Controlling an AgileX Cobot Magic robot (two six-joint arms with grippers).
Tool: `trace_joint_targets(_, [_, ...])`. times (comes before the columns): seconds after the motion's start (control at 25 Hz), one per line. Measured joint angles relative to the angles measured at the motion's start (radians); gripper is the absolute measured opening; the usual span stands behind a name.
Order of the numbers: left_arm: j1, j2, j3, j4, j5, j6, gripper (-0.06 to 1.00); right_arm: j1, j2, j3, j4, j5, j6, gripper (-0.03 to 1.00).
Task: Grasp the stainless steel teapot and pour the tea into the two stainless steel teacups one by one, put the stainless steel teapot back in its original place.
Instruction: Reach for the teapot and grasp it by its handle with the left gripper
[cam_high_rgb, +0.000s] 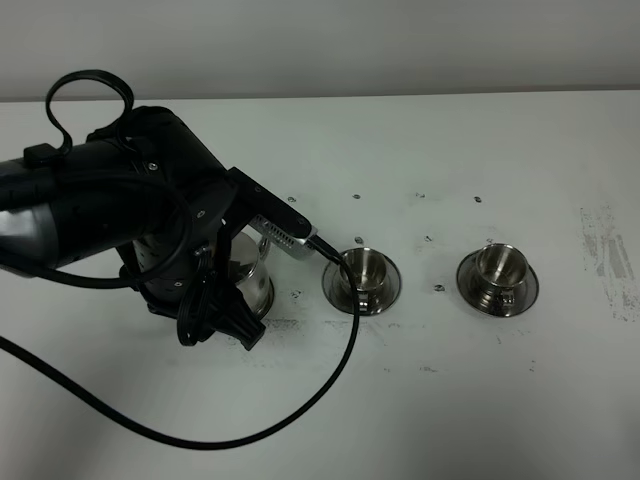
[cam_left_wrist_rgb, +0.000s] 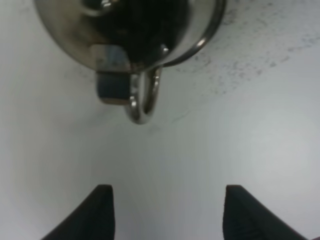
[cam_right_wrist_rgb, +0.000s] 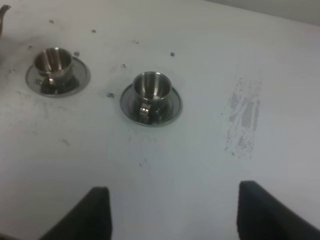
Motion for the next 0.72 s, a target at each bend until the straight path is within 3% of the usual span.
trace_joint_targets(0.2, [0.068,0.000,0.000,-0.029,-0.041,0.055,0.47,0.000,0.000,0.000,0.000,0.000,0.000,0.52])
trace_joint_targets(0.44, [0.126,0.000,0.060,-0.123,-0.117,0.177,0.47,0.000,0.000,0.000,0.000,0.000,0.000,0.52])
trace_joint_targets(0.72, [0.144,0.000,0.098,-0.149,-0.164,0.188,0.47,0.000,0.000,0.000,0.000,0.000,0.000,0.52])
